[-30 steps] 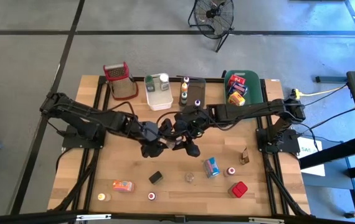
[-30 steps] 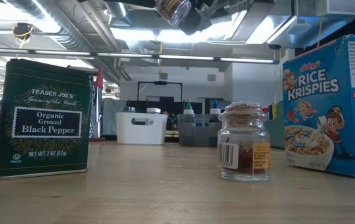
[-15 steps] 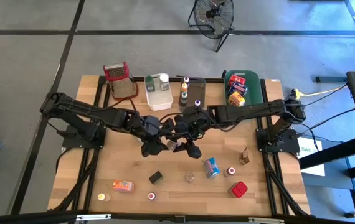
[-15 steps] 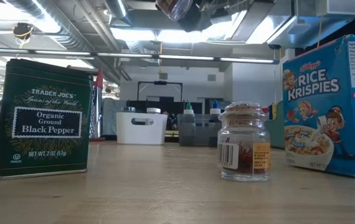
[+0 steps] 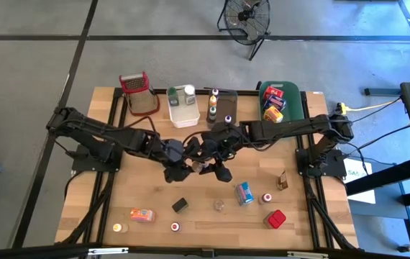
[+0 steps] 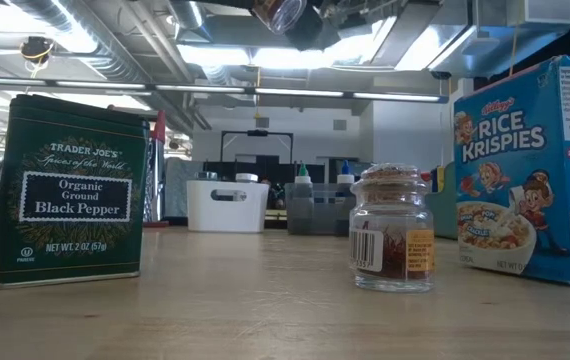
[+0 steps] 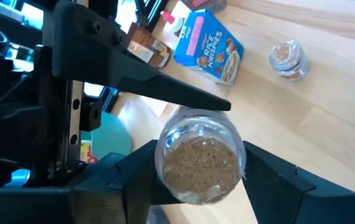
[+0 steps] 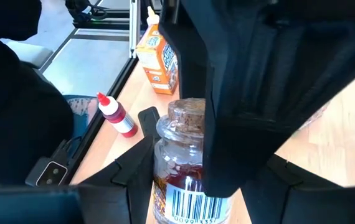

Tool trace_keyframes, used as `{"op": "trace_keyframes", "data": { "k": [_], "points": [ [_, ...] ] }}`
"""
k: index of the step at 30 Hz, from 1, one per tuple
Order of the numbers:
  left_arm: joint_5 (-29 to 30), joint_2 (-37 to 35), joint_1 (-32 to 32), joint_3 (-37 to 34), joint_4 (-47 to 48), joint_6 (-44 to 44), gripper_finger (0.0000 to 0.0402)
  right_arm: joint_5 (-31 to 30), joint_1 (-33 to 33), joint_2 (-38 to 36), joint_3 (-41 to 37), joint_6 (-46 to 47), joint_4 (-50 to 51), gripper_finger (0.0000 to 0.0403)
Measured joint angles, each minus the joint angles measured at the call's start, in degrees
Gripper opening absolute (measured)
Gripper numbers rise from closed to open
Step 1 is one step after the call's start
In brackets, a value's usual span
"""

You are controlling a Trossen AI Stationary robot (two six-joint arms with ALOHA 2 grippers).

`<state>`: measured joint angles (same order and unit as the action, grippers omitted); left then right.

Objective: Pick & Place Kitchen Items
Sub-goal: Put the transparent seasoning into the white bin

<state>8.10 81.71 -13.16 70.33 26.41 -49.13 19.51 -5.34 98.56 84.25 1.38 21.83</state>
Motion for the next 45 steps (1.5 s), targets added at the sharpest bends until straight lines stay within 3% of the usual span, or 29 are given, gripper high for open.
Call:
{"op": "trace_keyframes", "data": {
  "k": [12, 23, 36, 45],
  "points": [
    [1.0, 0.1, -0.7, 0.0, -2.3, 3.2, 0.0229, 0.1, 0.0, -0.1, 0.1, -0.2, -0.4, 0.0189],
    [0.8, 0.1, -1.0, -1.5, -4.8, -1.1, 0.0238, 0.1, 0.0, -0.1, 0.1, -0.2, -0.4, 0.0189],
    [-6.0, 1.0, 1.2, -1.5, -5.6, -3.1, 0.0233, 0.4, 0.0, 0.0, -0.1, -0.1, 0.4, 0.0189],
    [-6.1, 1.3, 1.3, -1.5, -5.7, -4.1, 0.022, 0.3, 0.0, 0.0, -0.1, -0.2, 0.4, 0.0189]
  ]
}}
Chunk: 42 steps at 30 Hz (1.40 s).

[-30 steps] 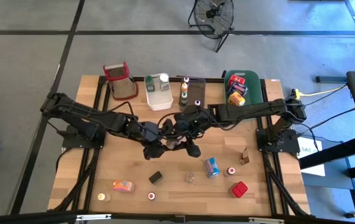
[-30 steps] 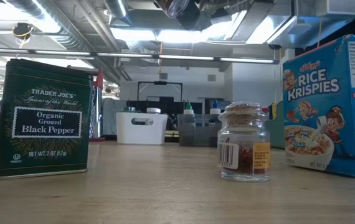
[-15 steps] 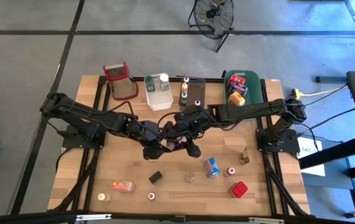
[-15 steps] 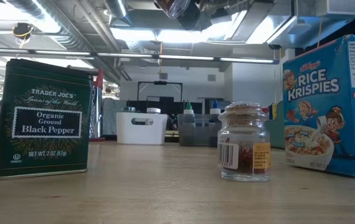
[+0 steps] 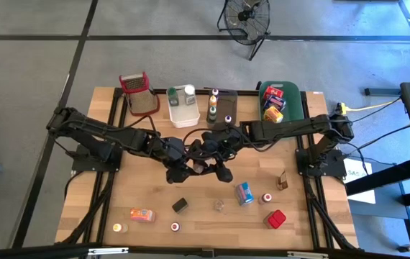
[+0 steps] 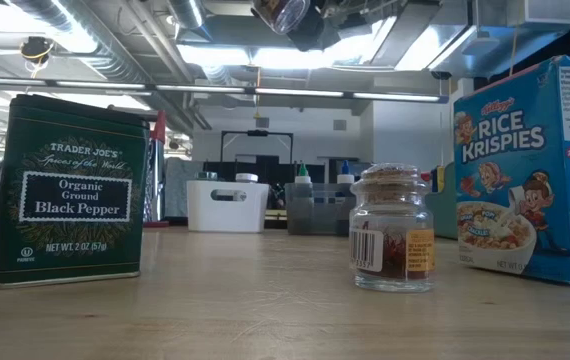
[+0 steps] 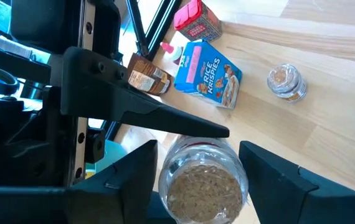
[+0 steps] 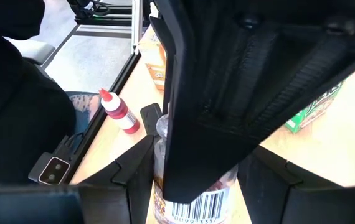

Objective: Pick & Place Kitchen Items
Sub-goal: Put the transparent seasoning into the white bin

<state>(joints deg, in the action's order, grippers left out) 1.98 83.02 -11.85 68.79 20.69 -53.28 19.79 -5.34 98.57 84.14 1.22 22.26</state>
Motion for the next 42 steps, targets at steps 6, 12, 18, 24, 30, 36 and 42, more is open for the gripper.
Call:
{"op": "trace_keyframes", "data": {
  "k": [6, 12, 18, 24, 30, 36, 42],
  "points": [
    [-0.2, 0.1, -0.4, 0.0, 0.1, 0.0, 0.0189, 0.0, 0.0, 0.1, 0.0, -0.2, -0.3, 0.0189],
    [-0.3, 0.1, -0.4, 0.0, 0.1, 0.0, 0.0179, 0.0, 0.0, 0.1, 0.0, -0.2, -0.4, 0.0189],
    [-0.3, 0.1, -0.4, 0.0, 0.1, 0.6, 0.0179, 0.0, 0.0, 0.1, 0.0, -0.2, -0.6, 0.0189],
    [0.7, 0.2, -0.5, 0.0, 0.5, 1.9, 0.0179, -6.4, -0.5, 0.1, 0.0, 0.9, 0.2, 0.0253],
    [4.9, -0.2, -1.5, 0.0, 2.2, 4.9, 0.0179, -9.6, -0.3, -0.1, 0.1, 0.5, 3.5, 0.0387],
    [6.1, -2.3, -1.6, 0.0, 6.3, 9.3, 0.0179, -14.1, -0.3, -1.5, 0.2, 2.8, 7.8, 0.0371],
    [11.6, -4.7, 0.5, 0.0, 13.8, 13.9, 0.0179, -24.2, -0.8, -2.6, 0.2, 6.7, 15.7, 0.037]
  ]
}}
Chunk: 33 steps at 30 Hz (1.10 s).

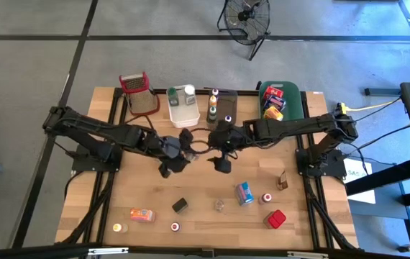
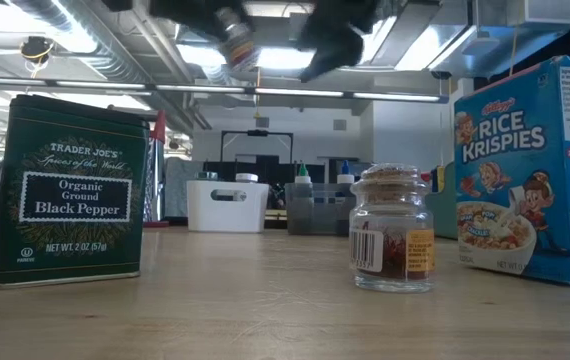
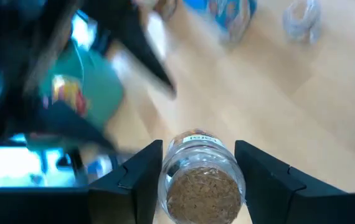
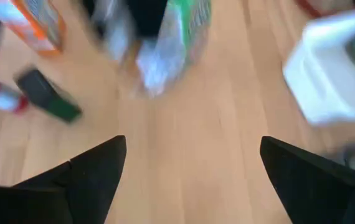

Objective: Pick & Place Kitchen Items
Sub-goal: Put the transparent seasoning into the white bin

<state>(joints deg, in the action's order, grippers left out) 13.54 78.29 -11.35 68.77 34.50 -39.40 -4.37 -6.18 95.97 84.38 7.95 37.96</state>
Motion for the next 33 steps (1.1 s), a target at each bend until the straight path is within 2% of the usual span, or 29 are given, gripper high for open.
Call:
{"op": "trace_keyframes", "data": {
  "k": [6, 9, 13, 17, 22, 27, 33],
  "points": [
    [-1.6, -2.6, 6.6, 0.0, 6.4, 2.6, 0.0179, -2.5, -3.0, -0.3, -0.1, 2.3, 5.6, 0.0371],
    [-2.0, -4.0, 12.6, 0.0, 7.8, 2.6, 0.0179, -4.1, -4.9, -0.3, -0.1, 3.4, 6.9, 0.0371],
    [-7.9, -4.7, 23.8, 0.0, 7.5, 3.8, 0.0179, -7.4, -7.9, -0.4, -0.1, 5.9, 10.3, 0.0371],
    [-13.5, -2.8, 35.9, 0.0, 7.6, 9.0, 0.0179, -14.6, -11.2, -0.7, -0.1, 10.3, 15.2, 0.0371],
    [-16.0, 1.5, 47.1, 0.0, 7.6, 18.9, 0.0179, -21.5, -14.3, -1.3, -0.2, 13.2, 17.9, 0.0371],
    [-16.1, 7.2, 50.2, 0.0, 6.5, 23.6, 0.0179, -23.9, -15.8, -1.6, -0.2, 13.5, 17.7, 0.0371],
    [-16.3, 15.1, 50.1, 0.0, 4.5, 22.3, 0.0179, -24.1, -15.8, -1.6, -0.2, 13.5, 17.8, 0.0372]
  ]
}}
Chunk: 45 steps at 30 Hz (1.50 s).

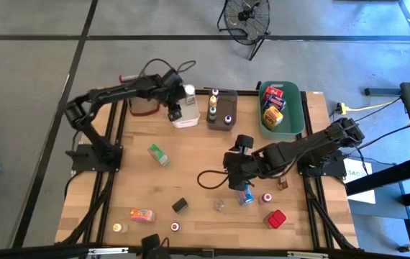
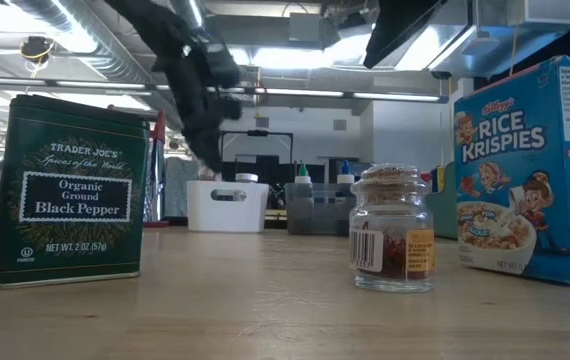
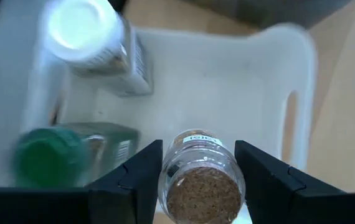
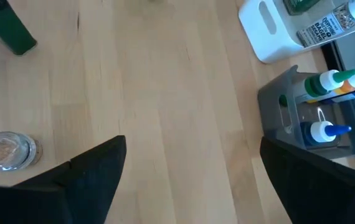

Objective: Pick & Place Kitchen Items
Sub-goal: Put the transparent seasoning into the white bin, then put the light blue cereal box into the green bin

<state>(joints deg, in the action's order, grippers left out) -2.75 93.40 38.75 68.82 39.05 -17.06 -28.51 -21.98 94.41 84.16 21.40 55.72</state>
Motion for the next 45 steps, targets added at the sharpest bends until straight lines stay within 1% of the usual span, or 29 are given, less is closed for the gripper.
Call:
{"op": "trace_keyframes", "data": {
  "k": [6, 10, 15, 33, 37, 45],
  "points": [
    [-0.2, 5.7, 0.0, 0.0, -2.2, -1.2, 0.0179, 0.0, 0.0, 0.0, 0.0, -0.4, 0.0, 0.0372],
    [-1.2, 7.7, 0.0, 0.0, -4.8, -1.3, 0.0179, 0.0, 0.0, 0.0, 0.0, -0.8, 0.0, 0.0372],
    [-2.3, 9.7, 0.0, 0.0, -5.0, -2.2, 0.0187, 0.0, 0.0, 0.0, -0.1, -1.0, -0.2, 0.0372],
    [-2.0, 10.5, -0.2, 0.0, -4.6, -1.7, 0.02, 0.0, 0.0, 0.0, -0.1, -1.3, -0.6, 0.0372],
    [-2.0, 10.5, -0.2, 0.0, -4.6, -1.5, 0.0215, 0.0, 0.0, 0.0, -0.1, -1.3, -0.6, 0.0371],
    [-1.9, 10.4, -0.4, 0.0, -4.5, -1.5, 0.026, 0.0, 0.0, 0.0, -0.1, -1.5, -0.6, 0.0371]
  ]
}}
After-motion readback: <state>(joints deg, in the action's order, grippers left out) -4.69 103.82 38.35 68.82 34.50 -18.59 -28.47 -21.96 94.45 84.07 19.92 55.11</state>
